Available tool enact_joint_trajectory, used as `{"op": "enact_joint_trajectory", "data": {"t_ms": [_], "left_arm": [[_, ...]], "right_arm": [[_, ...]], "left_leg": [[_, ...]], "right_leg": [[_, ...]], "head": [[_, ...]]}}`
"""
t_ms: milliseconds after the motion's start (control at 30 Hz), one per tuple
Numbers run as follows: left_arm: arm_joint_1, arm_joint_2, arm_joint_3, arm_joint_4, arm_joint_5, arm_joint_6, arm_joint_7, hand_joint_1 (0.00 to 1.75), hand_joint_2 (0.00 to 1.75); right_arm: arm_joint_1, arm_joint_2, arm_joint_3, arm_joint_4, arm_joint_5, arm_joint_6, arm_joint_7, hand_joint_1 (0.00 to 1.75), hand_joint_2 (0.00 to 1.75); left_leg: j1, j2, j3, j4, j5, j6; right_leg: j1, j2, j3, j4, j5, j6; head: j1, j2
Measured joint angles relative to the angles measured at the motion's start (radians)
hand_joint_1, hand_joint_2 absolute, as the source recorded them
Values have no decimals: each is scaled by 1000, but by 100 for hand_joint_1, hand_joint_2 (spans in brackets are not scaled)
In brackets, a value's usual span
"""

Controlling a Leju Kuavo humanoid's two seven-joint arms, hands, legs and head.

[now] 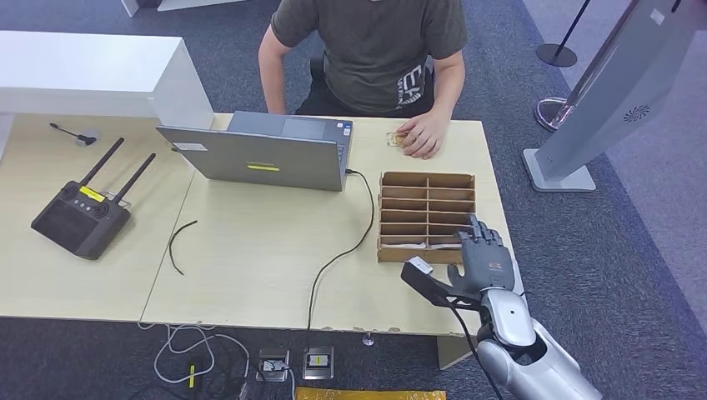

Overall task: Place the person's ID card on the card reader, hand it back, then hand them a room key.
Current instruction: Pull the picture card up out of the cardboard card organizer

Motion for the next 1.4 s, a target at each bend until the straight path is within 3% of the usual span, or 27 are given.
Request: {"op": "enact_joint_trajectory", "data": {"t_ms": [1033,1267,1400], "left_arm": [[2,0,0,0,-26,0,0,0,0],[3,0,0,0,-58,0,0,0,0],[3,-1,0,-2,-63,0,0,0,0]], "right_arm": [[27,21,-46,22,43,-16,11,175,175],[-33,1,-74,-122,203,94,66,175,175],[-77,-17,-84,-223,215,122,74,175,175]], "left_leg": [[0,0,1,0,0,-1],[0,2,1,0,0,-1],[1,2,1,0,0,-1]], "right_leg": [[0,0,0,0,0,0],[0,2,0,0,0,0],[1,2,0,0,0,0]], "head": [[0,0],[0,0],[0,0]]}}
